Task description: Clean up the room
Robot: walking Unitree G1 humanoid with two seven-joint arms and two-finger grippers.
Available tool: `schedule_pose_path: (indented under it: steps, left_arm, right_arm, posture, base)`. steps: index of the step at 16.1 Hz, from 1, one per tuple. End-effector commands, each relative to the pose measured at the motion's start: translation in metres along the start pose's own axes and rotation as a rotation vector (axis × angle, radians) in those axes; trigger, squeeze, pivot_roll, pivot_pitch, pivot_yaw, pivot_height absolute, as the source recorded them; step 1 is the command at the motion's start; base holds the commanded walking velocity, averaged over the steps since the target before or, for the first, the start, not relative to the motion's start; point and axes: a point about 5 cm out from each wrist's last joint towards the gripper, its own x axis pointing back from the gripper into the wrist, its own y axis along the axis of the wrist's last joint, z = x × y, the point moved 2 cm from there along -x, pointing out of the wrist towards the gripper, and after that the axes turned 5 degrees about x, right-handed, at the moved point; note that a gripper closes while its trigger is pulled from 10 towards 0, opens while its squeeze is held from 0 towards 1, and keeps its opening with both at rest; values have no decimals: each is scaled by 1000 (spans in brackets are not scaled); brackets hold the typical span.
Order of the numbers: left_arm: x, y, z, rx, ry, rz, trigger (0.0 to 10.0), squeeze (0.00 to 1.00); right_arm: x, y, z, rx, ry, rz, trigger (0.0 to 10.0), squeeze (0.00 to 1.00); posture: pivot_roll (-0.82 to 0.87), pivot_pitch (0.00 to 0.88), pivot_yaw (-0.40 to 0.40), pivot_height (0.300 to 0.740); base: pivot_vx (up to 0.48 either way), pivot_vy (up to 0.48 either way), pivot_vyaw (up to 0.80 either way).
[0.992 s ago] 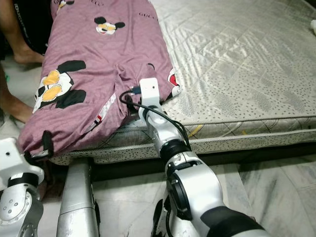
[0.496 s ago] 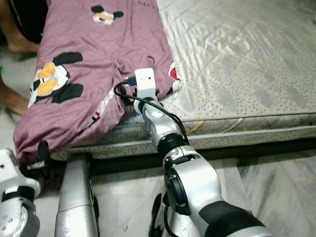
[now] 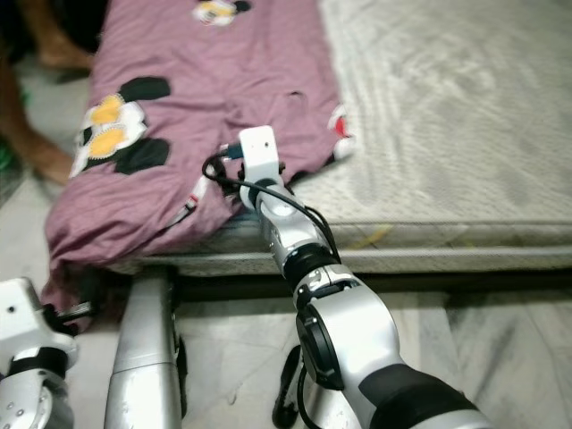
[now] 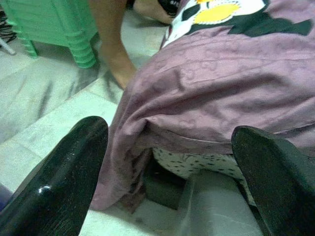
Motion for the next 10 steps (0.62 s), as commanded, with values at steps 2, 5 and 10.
schedule_pose_path:
  steps: [2,5,10]
  left_arm:
    - [2,1,-1,0,3,5,10000,0]
    - [1,1,0,-3,5,4,10000,0]
    - [-4,2,-1,-8,3,-5,10000,0]
  right_arm:
    - [-1,8,77,-103,125,-37,10000,0]
    - [0,-2,65,-75,71,-10,10000,0]
    - [3,-21,49,-2,-8,89,0,0]
  posture:
    - [266,247,-113,488]
    - [259,242,-110,488]
    - [256,232,-104,488]
  base:
    - [0,0,0]
    - [0,0,0]
    - [0,0,0]
